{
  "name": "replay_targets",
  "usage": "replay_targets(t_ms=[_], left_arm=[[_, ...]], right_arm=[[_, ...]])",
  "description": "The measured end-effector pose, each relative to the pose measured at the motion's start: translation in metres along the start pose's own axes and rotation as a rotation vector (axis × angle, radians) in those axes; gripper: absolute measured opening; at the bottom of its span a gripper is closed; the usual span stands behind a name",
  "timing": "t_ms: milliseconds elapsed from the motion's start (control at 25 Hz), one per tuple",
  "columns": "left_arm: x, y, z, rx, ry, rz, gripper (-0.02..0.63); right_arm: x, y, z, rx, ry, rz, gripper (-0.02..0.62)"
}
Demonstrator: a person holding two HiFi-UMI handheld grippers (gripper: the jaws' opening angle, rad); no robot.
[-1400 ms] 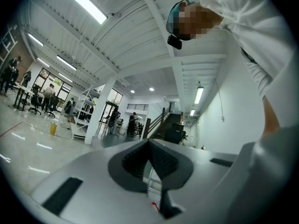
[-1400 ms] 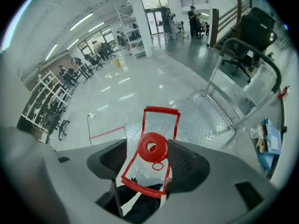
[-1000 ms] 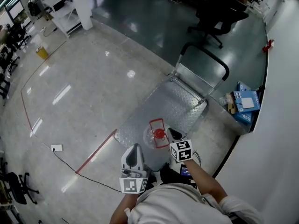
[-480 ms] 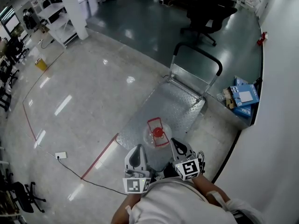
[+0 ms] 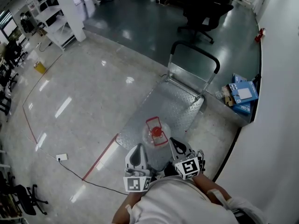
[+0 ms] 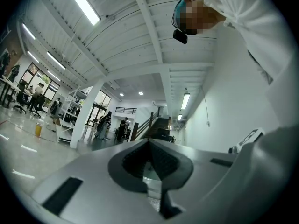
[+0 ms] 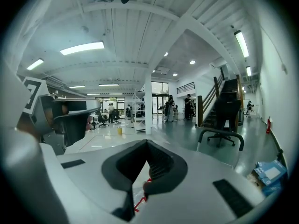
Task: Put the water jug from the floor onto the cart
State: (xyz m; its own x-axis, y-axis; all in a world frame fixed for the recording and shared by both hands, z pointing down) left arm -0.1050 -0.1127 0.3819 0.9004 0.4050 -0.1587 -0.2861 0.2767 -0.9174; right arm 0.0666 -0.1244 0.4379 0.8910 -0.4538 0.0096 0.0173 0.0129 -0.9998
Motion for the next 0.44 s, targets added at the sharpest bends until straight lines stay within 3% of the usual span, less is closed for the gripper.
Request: replay_targets(t_ms=[440], left_arm=[[-0.0056, 0.0028, -0.0063, 0.010, 0.008, -0.008, 0.003]], right_arm=[[0.0013, 0.0035, -0.0069, 0.005, 0.007, -0.001, 0.012]])
Point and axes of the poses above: the fingertips, and each gripper's own axes: z backward along the fingers, x to its right, y out of its top, the point moved 4 cm from there along z, backward along the fingers, and after that the axes turned 14 degrees about x, right-handed, at the moved point
